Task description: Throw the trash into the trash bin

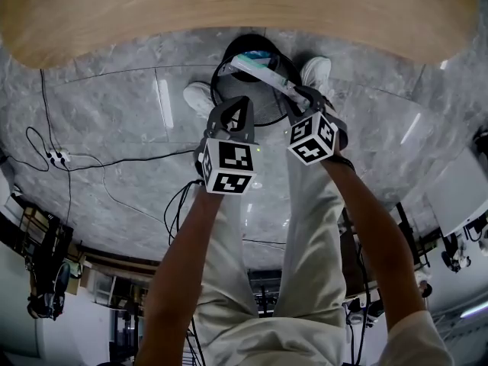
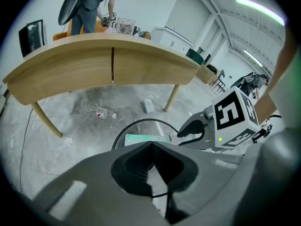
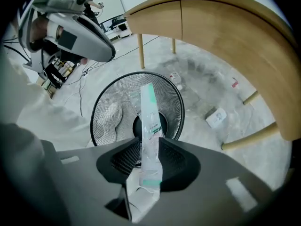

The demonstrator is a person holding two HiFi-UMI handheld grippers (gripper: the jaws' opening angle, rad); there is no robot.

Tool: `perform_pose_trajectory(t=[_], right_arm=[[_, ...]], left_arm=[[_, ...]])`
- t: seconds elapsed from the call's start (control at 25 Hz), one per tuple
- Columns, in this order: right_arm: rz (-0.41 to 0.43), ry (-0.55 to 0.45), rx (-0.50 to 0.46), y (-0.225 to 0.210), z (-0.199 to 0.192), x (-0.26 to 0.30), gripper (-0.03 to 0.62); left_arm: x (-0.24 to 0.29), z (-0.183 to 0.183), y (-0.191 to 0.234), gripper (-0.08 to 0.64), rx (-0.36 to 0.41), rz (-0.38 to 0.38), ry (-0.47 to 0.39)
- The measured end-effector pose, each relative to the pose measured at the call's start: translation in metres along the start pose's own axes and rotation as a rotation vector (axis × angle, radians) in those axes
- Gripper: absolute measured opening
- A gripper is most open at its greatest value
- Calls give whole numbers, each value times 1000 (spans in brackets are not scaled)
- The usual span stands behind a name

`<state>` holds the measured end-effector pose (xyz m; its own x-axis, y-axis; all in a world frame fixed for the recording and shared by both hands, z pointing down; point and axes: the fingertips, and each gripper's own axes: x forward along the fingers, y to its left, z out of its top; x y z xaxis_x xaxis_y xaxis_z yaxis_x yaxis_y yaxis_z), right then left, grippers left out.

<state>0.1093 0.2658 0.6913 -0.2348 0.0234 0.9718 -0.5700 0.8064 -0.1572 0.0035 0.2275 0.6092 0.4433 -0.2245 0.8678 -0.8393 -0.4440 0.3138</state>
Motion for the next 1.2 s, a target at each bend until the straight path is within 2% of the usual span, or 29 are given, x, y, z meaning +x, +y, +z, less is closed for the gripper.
perform_pose_trajectory(t=[0.28, 0.6, 0.72, 0.84, 1.04, 1.2], right_arm=[[-11, -14, -12, 2, 2, -10, 158], [-26, -48, -17, -7, 14, -28, 150], [-27, -62, -19, -9, 17, -39, 118], [-24, -67, -16, -14, 21, -51, 58], [-39, -90, -35, -21, 34, -79, 26], [-20, -124, -24, -25, 45, -106, 25]], left_arm=[[-2, 2, -4, 1, 7, -5, 3], [-8, 18, -6, 0, 17, -1, -14], [-13, 25, -10, 0, 26, -3, -16], [-20, 36, -10, 2, 35, 1, -26], [-39, 54, -11, 2, 47, 16, -40], [-56, 69, -13, 1, 62, 29, -48]])
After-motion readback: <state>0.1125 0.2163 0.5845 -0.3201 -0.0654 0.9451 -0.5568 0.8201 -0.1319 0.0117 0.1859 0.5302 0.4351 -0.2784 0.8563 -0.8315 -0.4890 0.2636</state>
